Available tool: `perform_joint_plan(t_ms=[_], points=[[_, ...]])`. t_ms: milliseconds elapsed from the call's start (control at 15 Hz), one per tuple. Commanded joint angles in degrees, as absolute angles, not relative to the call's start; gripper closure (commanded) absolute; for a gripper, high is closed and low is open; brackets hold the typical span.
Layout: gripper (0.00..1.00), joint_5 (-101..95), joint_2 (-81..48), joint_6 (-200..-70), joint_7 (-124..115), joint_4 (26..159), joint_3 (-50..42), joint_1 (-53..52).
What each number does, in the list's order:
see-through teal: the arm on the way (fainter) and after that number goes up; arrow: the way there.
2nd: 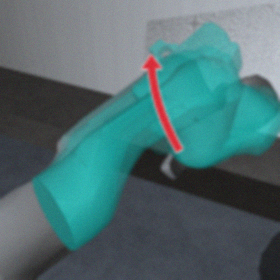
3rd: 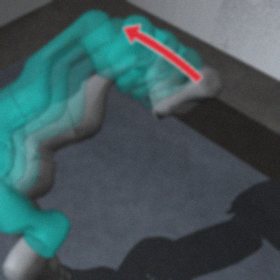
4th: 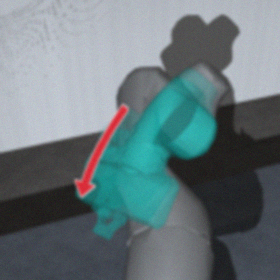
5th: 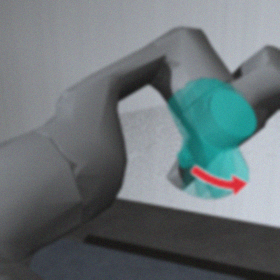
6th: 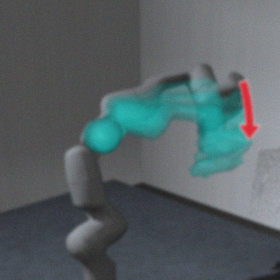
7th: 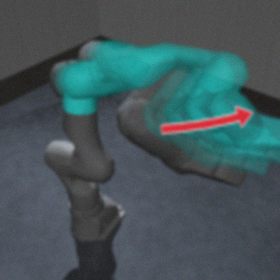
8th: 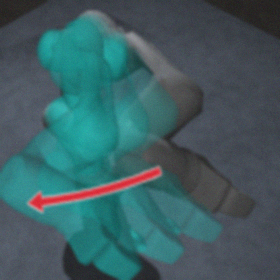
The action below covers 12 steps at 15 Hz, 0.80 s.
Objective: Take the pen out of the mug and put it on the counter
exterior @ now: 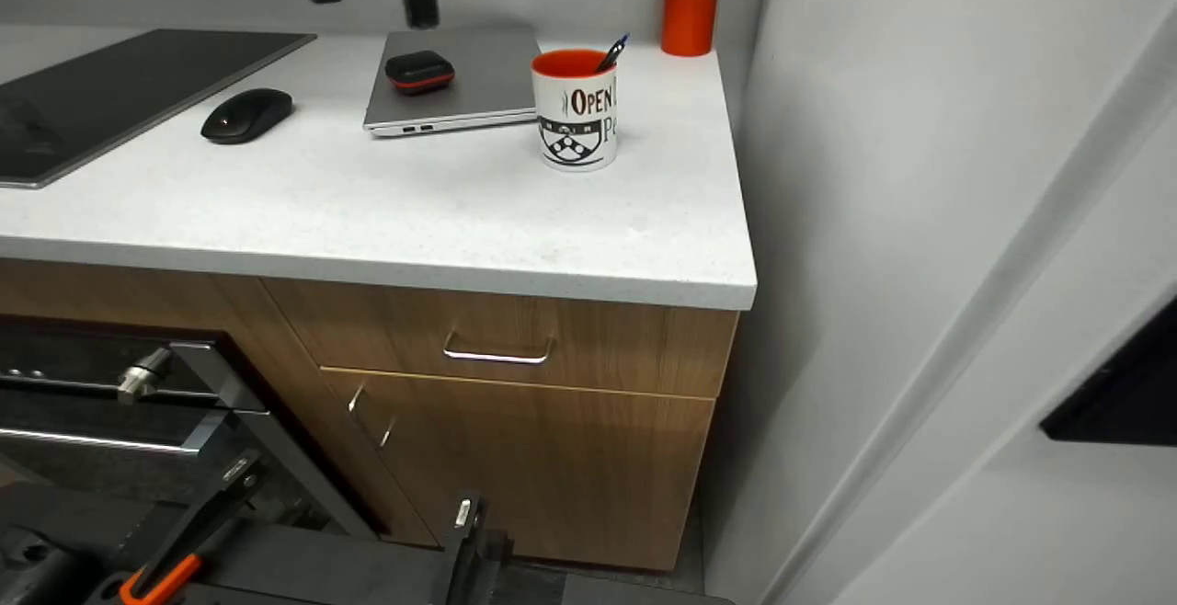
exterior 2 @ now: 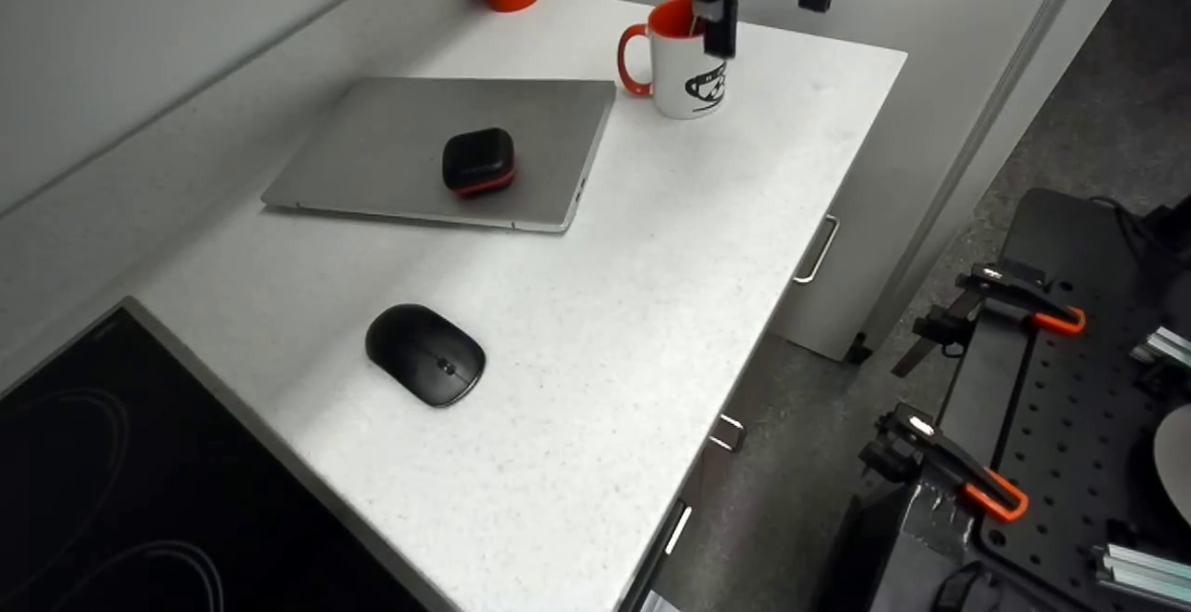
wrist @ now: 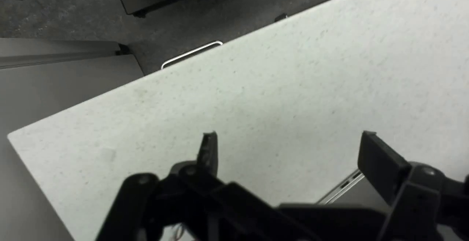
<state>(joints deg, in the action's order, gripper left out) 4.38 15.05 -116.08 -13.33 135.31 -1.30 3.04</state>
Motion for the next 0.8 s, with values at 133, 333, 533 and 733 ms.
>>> perform_joint_plan(t_ms=[133,333,533,733], points=[[0.0,4.6,15.12,-116.59,-13.04,135.34,-3.42,5.02],[0.0,4.72,15.16,-116.6,-13.06,135.35,-3.16,4.93],[0.0,6.07,12.1,-116.94,-12.11,132.82,-4.7,5.71],[0.0,6.65,8.53,-117.83,-11.49,129.91,-6.99,6.96]])
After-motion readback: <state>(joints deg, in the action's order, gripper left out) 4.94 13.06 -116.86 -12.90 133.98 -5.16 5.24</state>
